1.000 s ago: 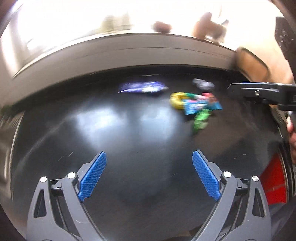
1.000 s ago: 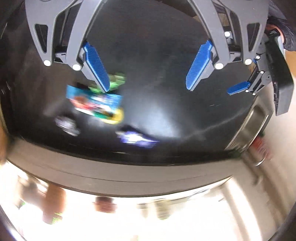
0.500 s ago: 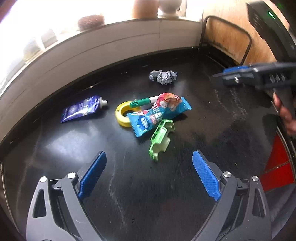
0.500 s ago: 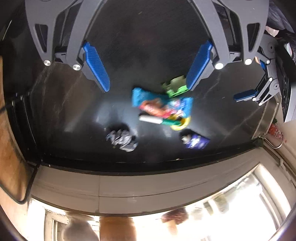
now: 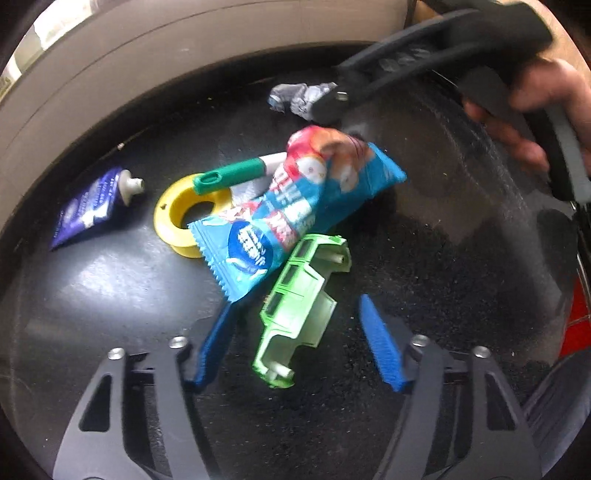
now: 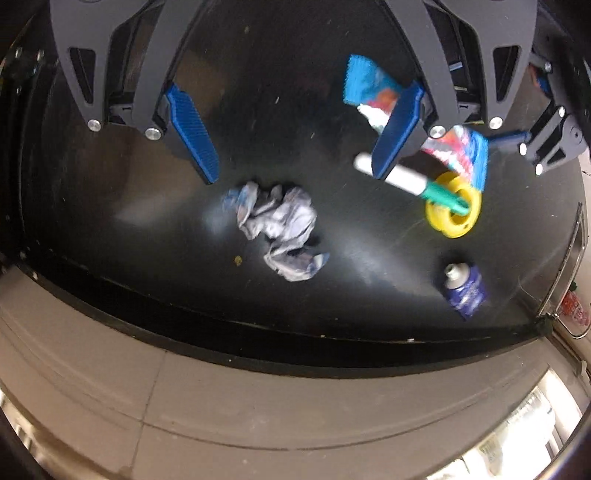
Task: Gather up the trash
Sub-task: 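Grasp the green toy car with left tool while right tool grasps crumpled foil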
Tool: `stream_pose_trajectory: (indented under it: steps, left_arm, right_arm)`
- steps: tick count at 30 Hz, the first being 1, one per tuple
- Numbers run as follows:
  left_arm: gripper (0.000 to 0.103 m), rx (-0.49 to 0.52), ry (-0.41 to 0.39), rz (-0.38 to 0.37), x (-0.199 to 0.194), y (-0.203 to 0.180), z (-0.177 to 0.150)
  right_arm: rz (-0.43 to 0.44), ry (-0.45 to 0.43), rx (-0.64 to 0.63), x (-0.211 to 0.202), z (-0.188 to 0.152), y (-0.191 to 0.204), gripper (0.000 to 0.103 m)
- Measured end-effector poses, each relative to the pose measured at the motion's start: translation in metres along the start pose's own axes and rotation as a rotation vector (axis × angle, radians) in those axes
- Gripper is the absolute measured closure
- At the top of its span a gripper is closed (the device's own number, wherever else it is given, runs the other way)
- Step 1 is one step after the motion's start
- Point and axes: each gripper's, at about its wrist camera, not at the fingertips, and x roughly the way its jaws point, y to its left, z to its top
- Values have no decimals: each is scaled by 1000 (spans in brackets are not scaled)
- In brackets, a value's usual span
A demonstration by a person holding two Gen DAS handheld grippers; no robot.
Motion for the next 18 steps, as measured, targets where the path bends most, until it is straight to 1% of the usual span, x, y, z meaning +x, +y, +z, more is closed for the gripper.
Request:
stream_pose_trajectory:
  steps: [1, 2, 3, 4, 5, 6, 7, 8, 10, 12, 15, 18]
  left_arm:
    - [48, 3, -2, 5, 0, -1, 0]
    - [56, 6, -3, 4, 0, -2, 1]
    - [60, 11, -3, 5, 0, -4, 1]
    - [68, 12, -1, 6, -1, -5, 1]
    - [70, 8, 2, 2, -1, -5, 1]
    - [75, 1, 2, -5, -2, -5, 1]
    - [82, -2, 5, -11, -2, -3, 2]
    - [82, -6, 14, -16, -3, -3, 2]
    - [83, -8, 12, -32, -8, -3, 0]
    - [83, -4, 9, -26, -13, -4, -3]
    - [83, -19, -14, -7, -28, -2, -5]
    - [83, -49, -39, 7, -44, 2, -10]
  right_arm:
    - [2, 6, 4, 6, 3, -3, 21]
    - [7, 10, 4, 9, 5, -4, 21]
    - [8, 15, 2, 13, 7, -6, 21]
    - [4, 17, -2, 16, 9, -7, 23]
    - [5, 20, -8, 19, 11, -8, 29]
    - [8, 31, -14, 22, 13, -8, 35]
    - [-9, 25, -28, 22, 13, -7, 48]
    - [-4, 23, -37, 22, 14, -5, 61]
    - [8, 25, -43, 22, 13, -2, 63]
    - [-8, 7, -55, 13, 8, 5, 65]
    - [-4, -19, -53, -4, 0, 15, 65]
    - [-5, -55, -54, -32, -11, 29, 65]
